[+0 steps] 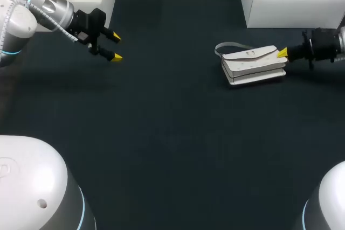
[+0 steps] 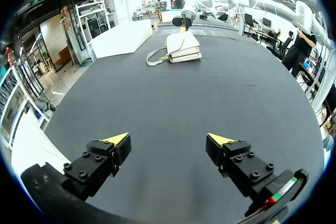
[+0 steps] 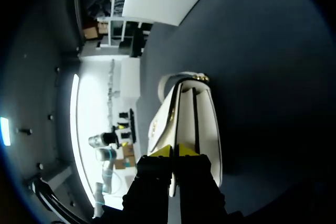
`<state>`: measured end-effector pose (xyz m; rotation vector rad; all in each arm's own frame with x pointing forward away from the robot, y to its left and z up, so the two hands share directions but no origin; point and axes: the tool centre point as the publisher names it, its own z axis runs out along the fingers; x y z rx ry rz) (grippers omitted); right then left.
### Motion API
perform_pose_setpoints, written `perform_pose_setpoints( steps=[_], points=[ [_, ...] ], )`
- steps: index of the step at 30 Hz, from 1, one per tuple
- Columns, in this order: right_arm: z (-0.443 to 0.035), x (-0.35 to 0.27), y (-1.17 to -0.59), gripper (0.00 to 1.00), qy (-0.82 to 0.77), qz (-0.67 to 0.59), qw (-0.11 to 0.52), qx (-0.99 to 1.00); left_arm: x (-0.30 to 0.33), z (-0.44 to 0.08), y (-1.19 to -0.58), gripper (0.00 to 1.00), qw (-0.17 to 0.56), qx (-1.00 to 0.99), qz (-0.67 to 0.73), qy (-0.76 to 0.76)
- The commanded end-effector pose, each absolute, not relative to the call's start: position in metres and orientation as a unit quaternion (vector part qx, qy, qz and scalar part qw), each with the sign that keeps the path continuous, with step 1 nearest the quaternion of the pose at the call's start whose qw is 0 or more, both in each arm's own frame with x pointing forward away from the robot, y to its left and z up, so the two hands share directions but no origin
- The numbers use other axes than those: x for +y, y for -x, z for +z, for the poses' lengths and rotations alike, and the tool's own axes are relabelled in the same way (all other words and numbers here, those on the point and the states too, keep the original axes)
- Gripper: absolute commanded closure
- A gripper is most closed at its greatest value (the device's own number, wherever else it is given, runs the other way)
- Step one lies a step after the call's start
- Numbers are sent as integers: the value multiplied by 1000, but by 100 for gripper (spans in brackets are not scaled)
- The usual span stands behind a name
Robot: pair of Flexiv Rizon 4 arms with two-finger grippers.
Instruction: Pick up the bag, open it, inspect its contents, close it, and place it on the opposite side
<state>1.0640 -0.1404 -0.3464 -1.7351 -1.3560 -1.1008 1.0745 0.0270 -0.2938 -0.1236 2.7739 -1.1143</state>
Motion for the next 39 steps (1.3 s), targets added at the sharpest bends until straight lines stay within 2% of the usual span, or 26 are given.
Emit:
perform_pose_setpoints(
  steps=[1, 19, 39],
  points=[
    [-347, -127, -1053, 100, 713, -502, 216, -440, 27, -295, -1075, 0, 75, 924, -373, 41],
    [-347, -86, -1036, 100, 719, -534, 184, -405, 27, -295, -1075, 0, 75, 924, -373, 41],
    [-352, -32, -1044, 100, 689, -529, 244, -431, 27, -295, -1075, 0, 75, 924, -373, 41]
  ],
)
